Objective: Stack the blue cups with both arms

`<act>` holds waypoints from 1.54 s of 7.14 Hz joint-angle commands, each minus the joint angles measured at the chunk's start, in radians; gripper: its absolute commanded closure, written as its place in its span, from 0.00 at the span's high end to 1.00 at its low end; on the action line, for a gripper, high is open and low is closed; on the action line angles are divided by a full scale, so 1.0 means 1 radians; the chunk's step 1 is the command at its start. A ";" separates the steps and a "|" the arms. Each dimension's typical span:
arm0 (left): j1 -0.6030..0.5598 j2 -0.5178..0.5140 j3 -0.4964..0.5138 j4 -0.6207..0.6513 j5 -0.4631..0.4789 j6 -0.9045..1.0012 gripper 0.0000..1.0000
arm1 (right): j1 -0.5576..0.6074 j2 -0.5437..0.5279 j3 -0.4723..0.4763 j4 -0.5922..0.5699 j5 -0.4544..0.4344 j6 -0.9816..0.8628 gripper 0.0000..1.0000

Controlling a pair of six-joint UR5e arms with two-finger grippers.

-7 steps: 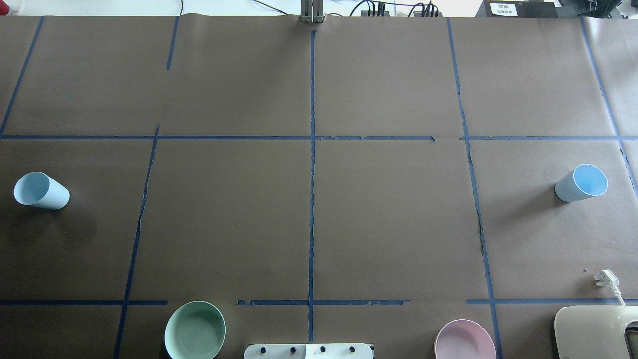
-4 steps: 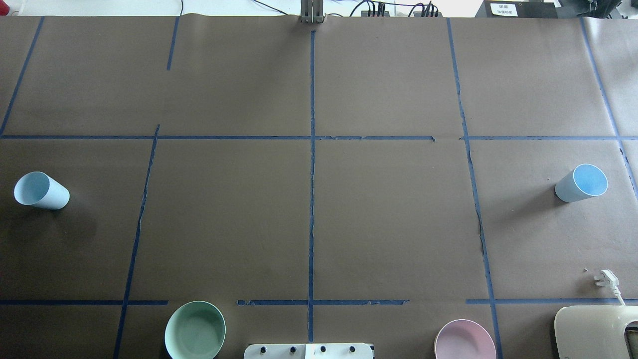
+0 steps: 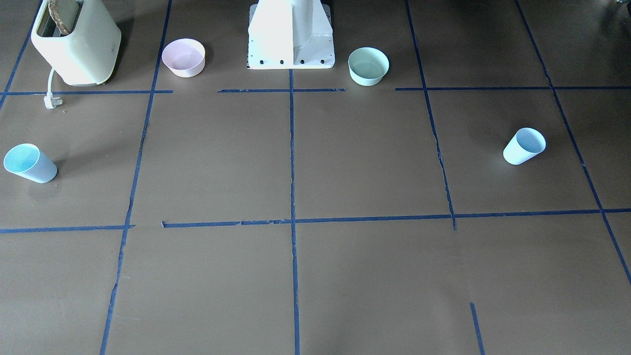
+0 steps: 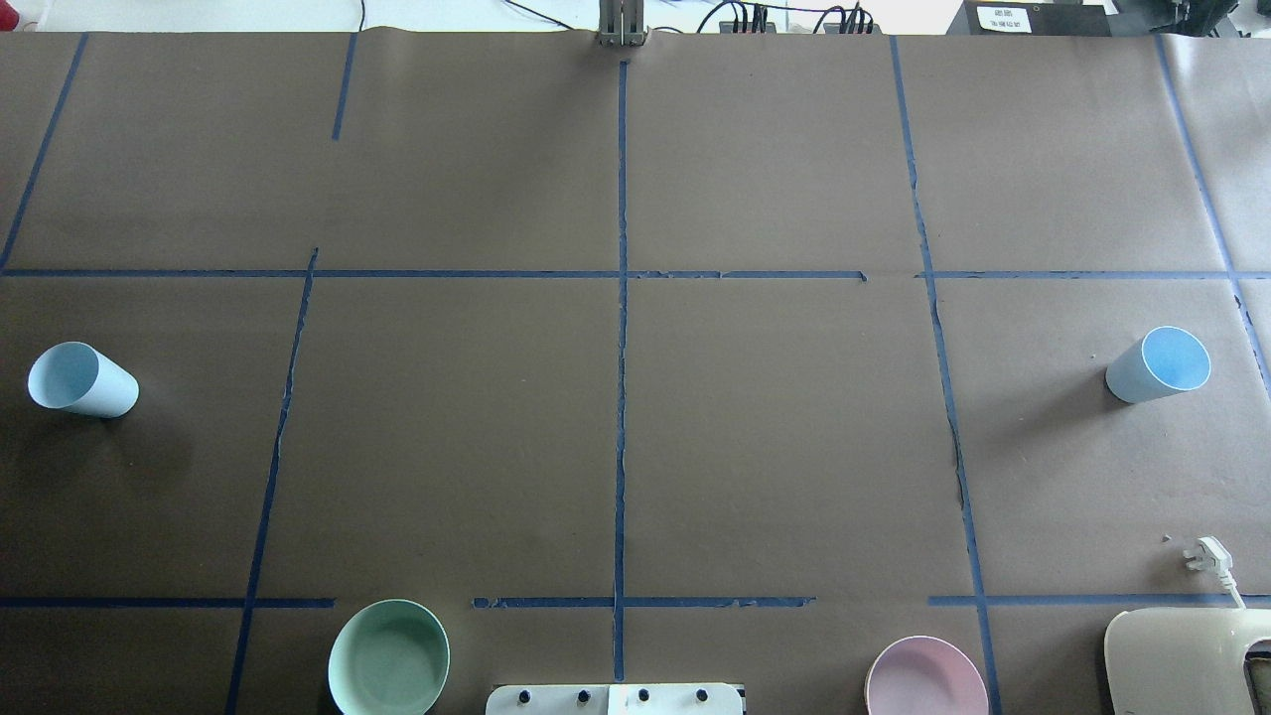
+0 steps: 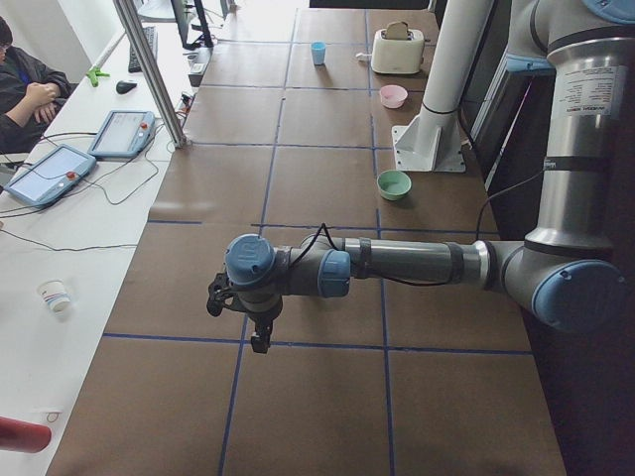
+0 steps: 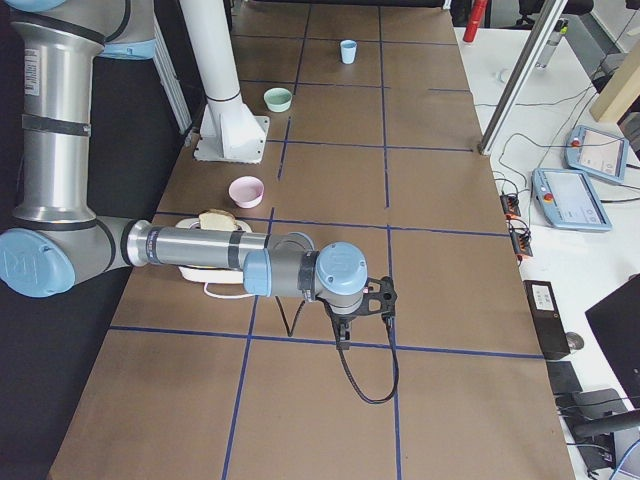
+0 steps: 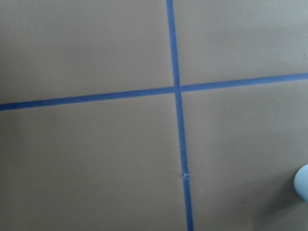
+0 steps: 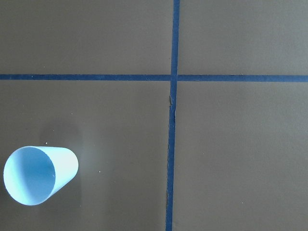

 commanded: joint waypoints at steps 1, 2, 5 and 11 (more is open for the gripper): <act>0.103 0.048 -0.123 -0.034 -0.005 -0.238 1.00 | 0.001 0.000 0.002 0.002 0.001 0.000 1.00; 0.169 0.078 -0.135 -0.140 -0.003 -0.371 1.00 | 0.000 0.000 0.002 0.002 0.001 0.000 1.00; 0.373 0.158 -0.115 -0.526 0.012 -0.767 1.00 | 0.001 0.000 0.001 0.000 0.001 0.000 1.00; 0.504 0.149 -0.061 -0.553 0.123 -0.805 1.00 | 0.001 0.000 0.001 0.002 0.000 -0.003 1.00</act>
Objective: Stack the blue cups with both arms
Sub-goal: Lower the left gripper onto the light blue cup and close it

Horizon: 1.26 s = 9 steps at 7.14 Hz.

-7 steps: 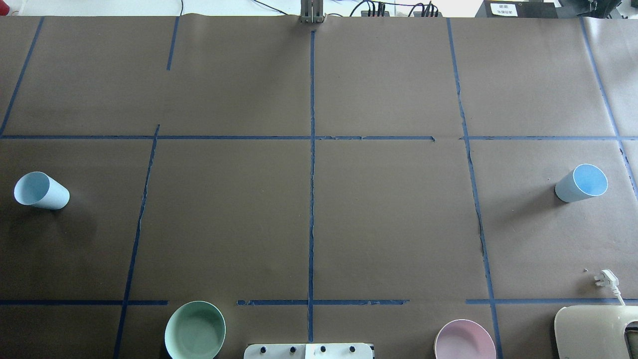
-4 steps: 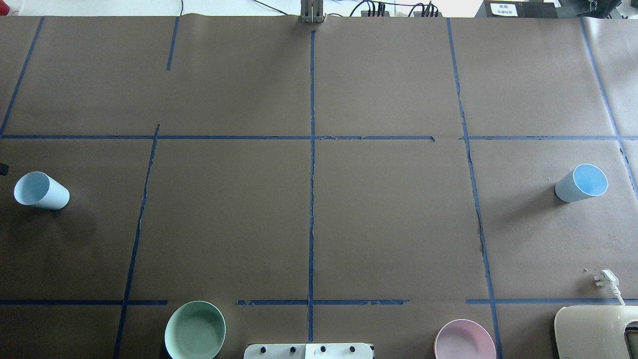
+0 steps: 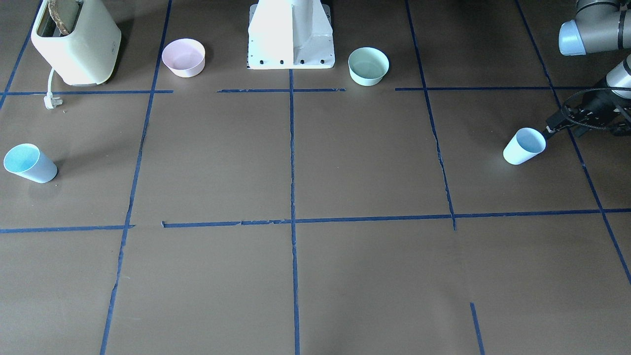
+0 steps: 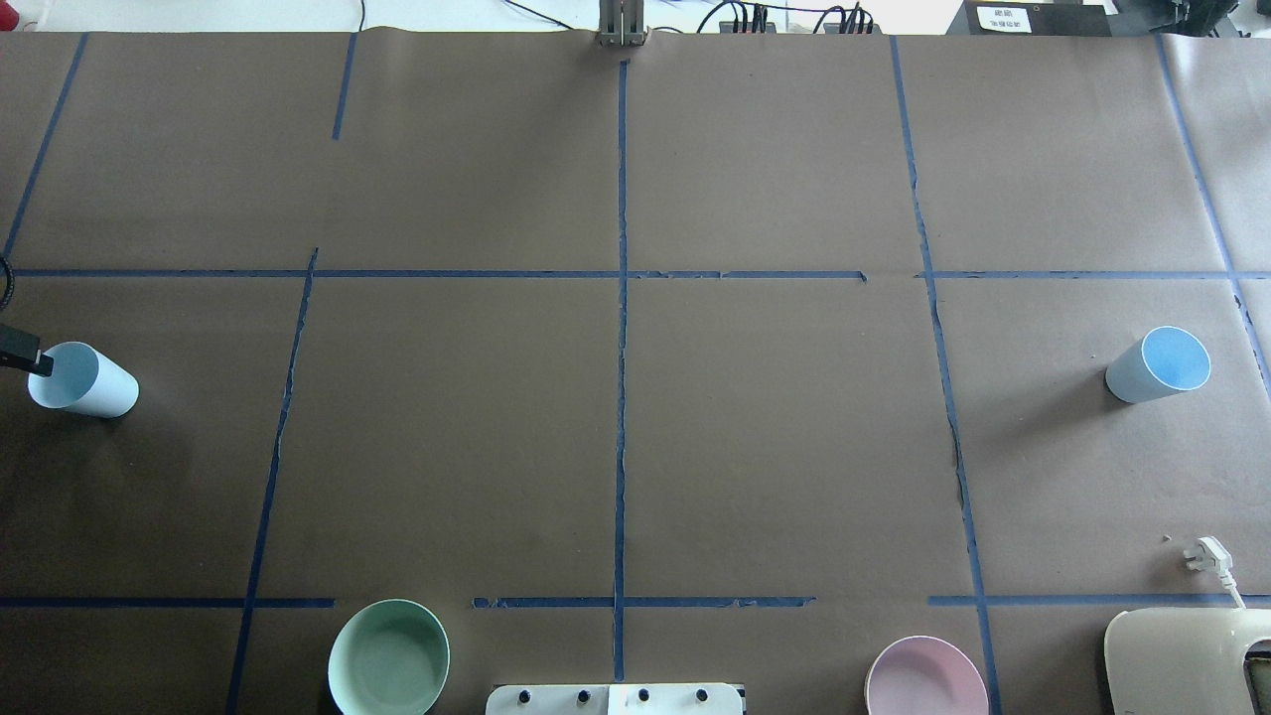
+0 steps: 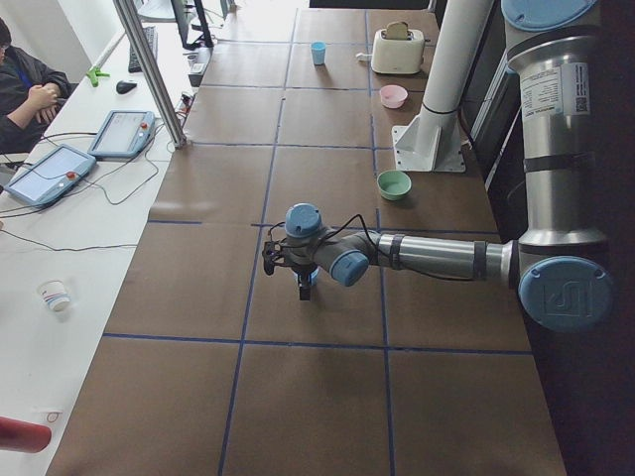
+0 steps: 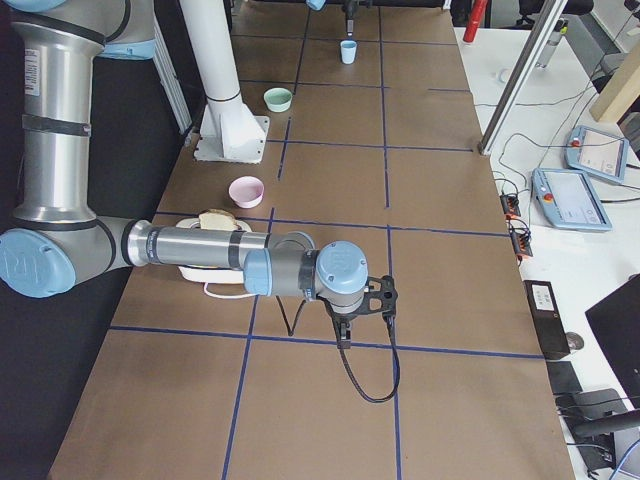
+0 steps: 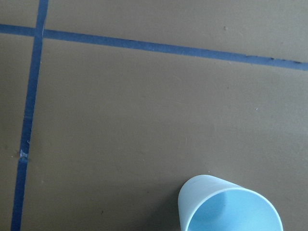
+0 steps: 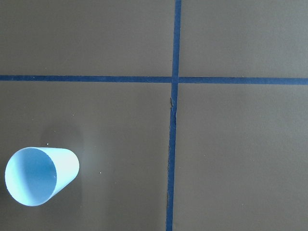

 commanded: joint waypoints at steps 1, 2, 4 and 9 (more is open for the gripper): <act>0.028 -0.003 0.012 -0.002 0.002 0.000 1.00 | 0.000 -0.001 -0.001 0.000 0.000 -0.001 1.00; 0.039 -0.005 0.012 -0.002 0.002 0.000 1.00 | -0.001 -0.001 -0.001 0.000 0.000 -0.001 1.00; 0.042 -0.028 0.046 -0.002 0.002 0.000 1.00 | 0.000 0.000 -0.001 0.000 0.000 -0.001 1.00; 0.048 -0.034 0.051 -0.002 -0.001 -0.005 0.09 | 0.000 0.000 0.002 0.002 0.000 -0.001 1.00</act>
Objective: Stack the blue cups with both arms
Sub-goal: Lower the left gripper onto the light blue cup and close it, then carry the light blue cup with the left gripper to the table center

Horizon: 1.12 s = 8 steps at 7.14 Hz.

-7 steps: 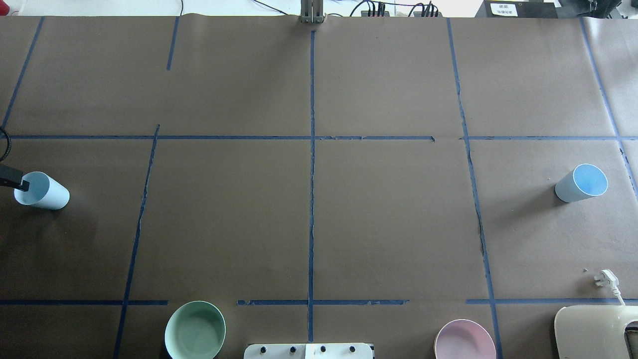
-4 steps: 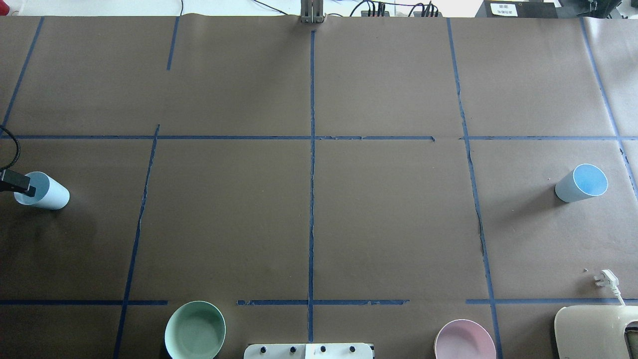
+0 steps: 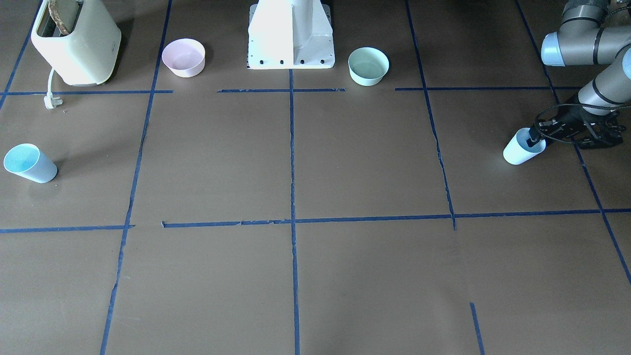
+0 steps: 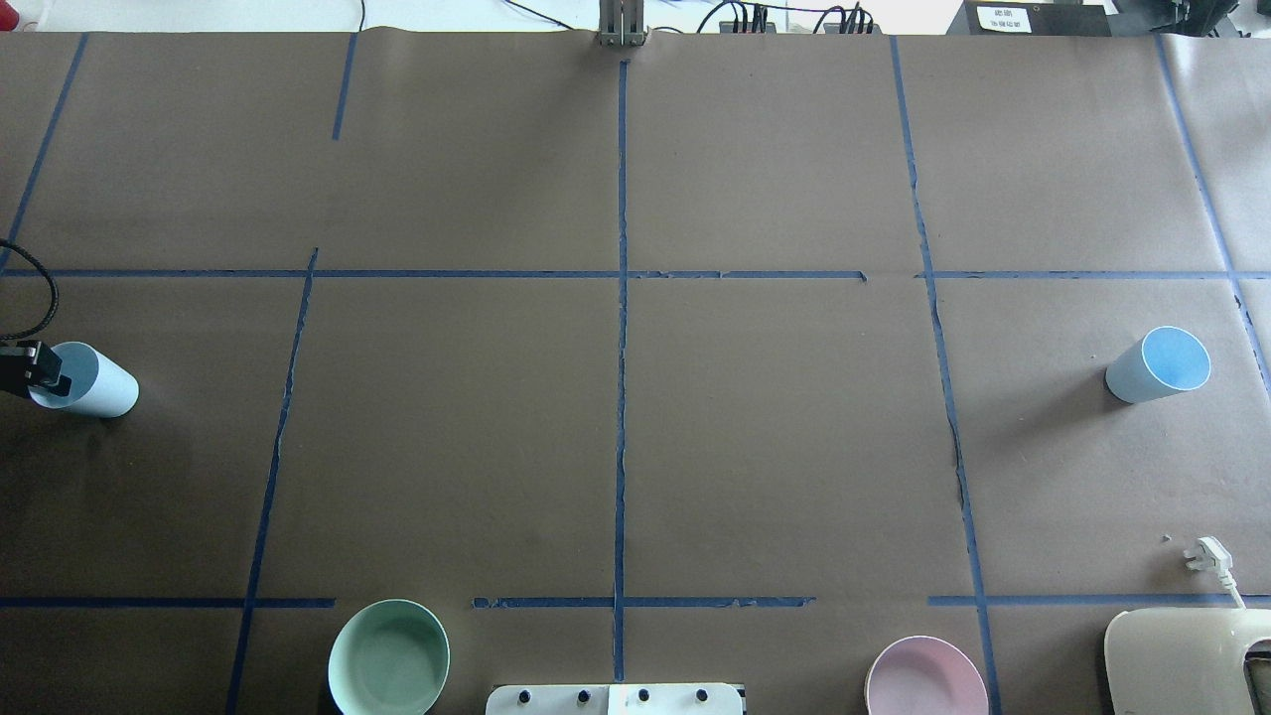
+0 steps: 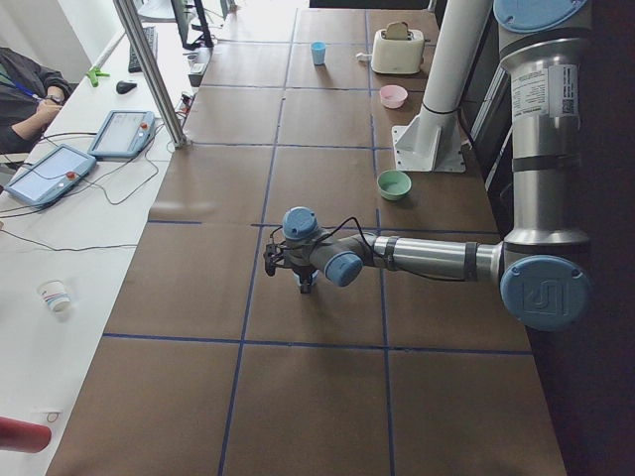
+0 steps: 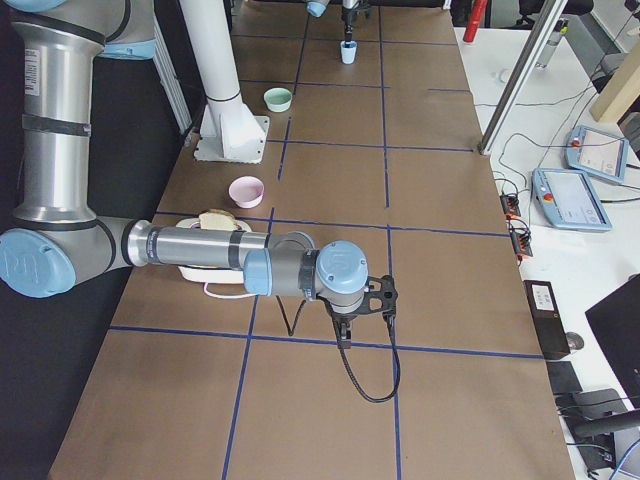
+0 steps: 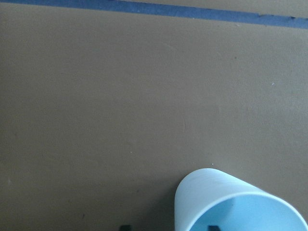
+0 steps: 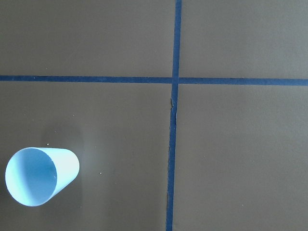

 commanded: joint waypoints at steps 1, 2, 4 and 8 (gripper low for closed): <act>0.001 0.000 -0.013 0.002 -0.006 -0.027 0.01 | 0.000 0.000 0.001 0.000 0.000 0.000 1.00; -0.004 0.001 -0.063 0.022 -0.009 -0.038 0.00 | 0.000 0.000 0.003 0.000 0.000 0.000 1.00; -0.007 -0.052 -0.198 0.220 -0.030 -0.042 0.00 | 0.000 0.003 0.012 -0.001 0.005 0.005 1.00; 0.164 -0.576 -0.332 0.844 -0.014 -0.337 0.00 | 0.000 0.011 0.015 -0.002 0.006 0.005 1.00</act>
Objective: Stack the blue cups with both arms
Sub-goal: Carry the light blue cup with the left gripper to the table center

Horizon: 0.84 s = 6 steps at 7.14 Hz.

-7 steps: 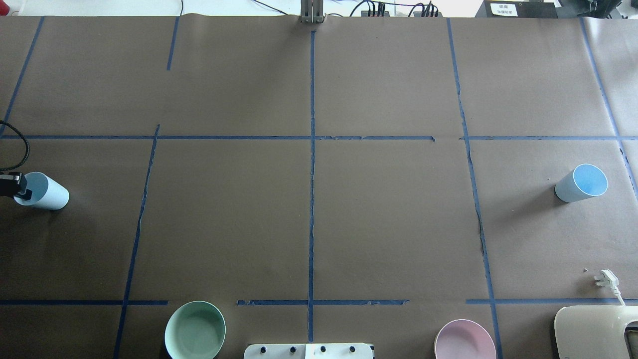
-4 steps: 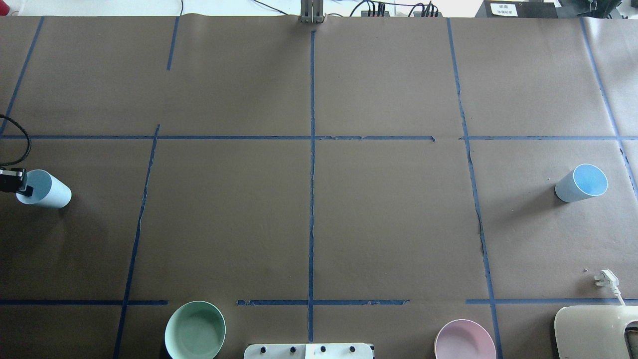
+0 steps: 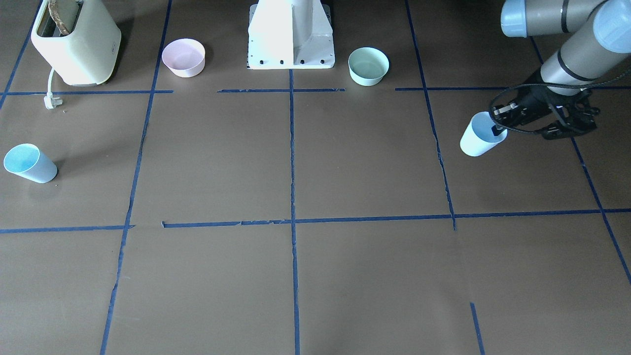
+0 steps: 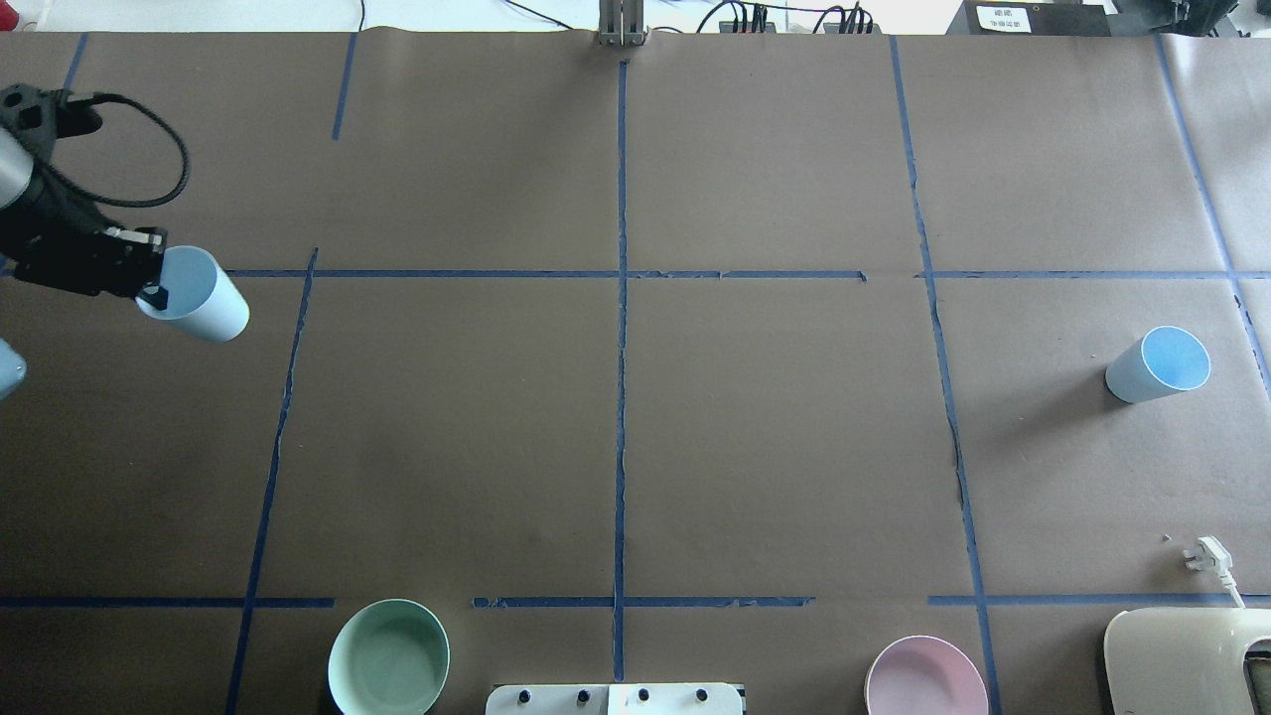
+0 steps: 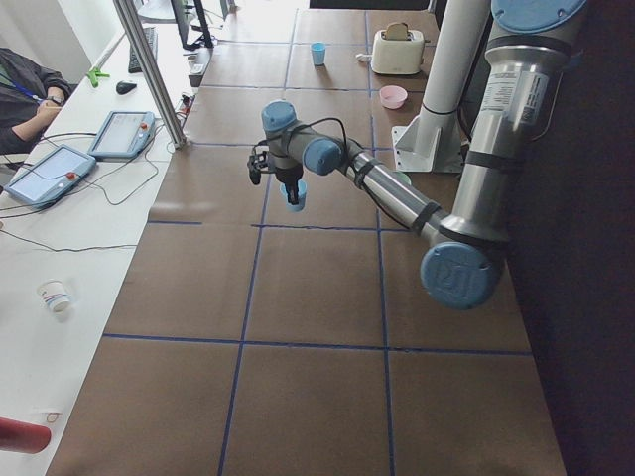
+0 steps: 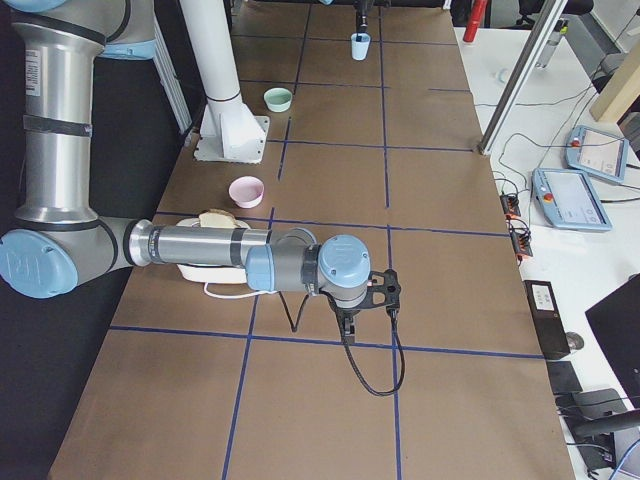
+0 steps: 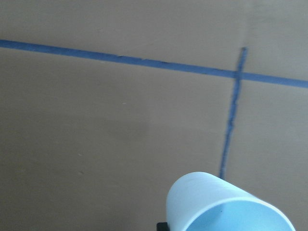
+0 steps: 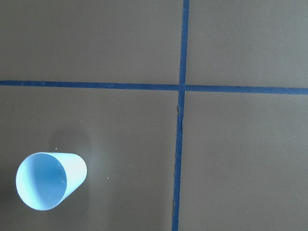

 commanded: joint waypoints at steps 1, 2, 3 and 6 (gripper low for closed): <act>0.225 -0.264 0.049 0.089 0.070 -0.338 0.00 | 0.000 0.002 -0.001 0.000 0.003 0.000 1.00; 0.269 -0.338 0.116 0.045 0.112 -0.431 0.00 | 0.000 0.002 -0.001 0.000 0.001 -0.001 1.00; 0.342 -0.384 0.228 -0.113 0.137 -0.497 0.00 | 0.000 0.000 -0.001 0.000 0.003 -0.002 1.00; 0.418 -0.486 0.454 -0.293 0.263 -0.576 0.00 | -0.002 0.000 -0.001 0.000 0.000 -0.003 1.00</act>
